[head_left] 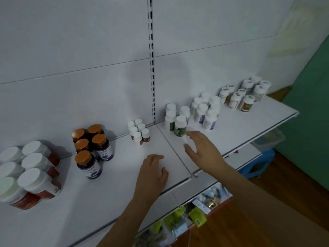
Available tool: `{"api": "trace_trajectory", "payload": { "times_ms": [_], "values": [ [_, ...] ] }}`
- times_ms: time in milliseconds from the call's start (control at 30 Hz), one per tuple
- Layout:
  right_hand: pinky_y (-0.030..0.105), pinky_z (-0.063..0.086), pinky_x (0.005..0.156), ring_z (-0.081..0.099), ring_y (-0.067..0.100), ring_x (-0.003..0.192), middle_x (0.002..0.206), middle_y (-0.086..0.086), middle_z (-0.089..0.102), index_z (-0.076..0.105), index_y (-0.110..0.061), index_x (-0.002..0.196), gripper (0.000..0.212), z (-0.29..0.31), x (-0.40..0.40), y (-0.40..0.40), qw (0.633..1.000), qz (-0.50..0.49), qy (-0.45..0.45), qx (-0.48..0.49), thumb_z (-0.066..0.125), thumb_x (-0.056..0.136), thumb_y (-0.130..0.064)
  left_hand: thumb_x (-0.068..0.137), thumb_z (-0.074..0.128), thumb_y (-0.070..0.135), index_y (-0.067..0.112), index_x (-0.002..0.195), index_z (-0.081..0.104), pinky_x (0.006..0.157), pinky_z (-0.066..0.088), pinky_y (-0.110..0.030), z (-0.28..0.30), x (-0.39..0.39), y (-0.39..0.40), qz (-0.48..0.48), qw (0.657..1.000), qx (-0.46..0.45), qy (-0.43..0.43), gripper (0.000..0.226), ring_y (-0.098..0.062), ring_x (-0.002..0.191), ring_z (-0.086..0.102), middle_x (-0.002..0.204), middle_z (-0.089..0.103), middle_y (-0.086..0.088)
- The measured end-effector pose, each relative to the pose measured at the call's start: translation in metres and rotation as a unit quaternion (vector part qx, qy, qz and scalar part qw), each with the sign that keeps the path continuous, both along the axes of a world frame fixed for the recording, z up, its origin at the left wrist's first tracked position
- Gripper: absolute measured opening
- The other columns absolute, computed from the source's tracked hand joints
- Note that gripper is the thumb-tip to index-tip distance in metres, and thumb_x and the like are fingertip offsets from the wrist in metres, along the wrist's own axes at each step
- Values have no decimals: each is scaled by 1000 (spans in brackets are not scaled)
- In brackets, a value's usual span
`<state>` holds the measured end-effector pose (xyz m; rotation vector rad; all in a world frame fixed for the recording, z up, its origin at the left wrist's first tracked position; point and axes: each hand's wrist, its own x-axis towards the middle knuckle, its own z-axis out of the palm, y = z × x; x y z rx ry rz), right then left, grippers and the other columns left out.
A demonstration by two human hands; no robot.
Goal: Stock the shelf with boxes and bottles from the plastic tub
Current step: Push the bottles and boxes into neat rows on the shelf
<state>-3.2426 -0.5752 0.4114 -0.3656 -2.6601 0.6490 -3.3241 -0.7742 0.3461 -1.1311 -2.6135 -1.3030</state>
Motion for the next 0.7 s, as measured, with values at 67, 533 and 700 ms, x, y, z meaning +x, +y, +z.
{"api": "trace_trajectory", "payload": {
  "times_ms": [67, 533, 700],
  "values": [
    [29, 42, 102, 53, 18, 120, 136, 5, 54, 49, -11, 141, 46, 3, 11, 19, 1000, -19, 9, -15, 55, 100, -31, 92, 58, 17, 16, 128, 55, 98, 44, -24, 0, 7, 15, -1, 1000, 16, -7, 37, -9, 112, 49, 124, 51, 4],
    [31, 29, 112, 40, 31, 136, 148, 16, 41, 27, -3, 150, 56, -35, -74, 107, 988, 4, -19, -151, 48, 99, -12, 86, 61, 46, 4, 152, 29, 116, 31, -32, -6, -25, 146, 126, 989, -72, 31, 84, -24, 136, 41, 150, 42, -12],
    [25, 30, 101, 44, 27, 129, 142, 13, 47, 36, -6, 145, 55, -38, -111, 118, 983, 59, 7, -173, 48, 92, -5, 85, 60, 43, 8, 155, 20, 111, 34, -48, -10, -40, 180, 260, 958, -117, 7, 87, -30, 133, 45, 151, 41, -10]
  ]
}}
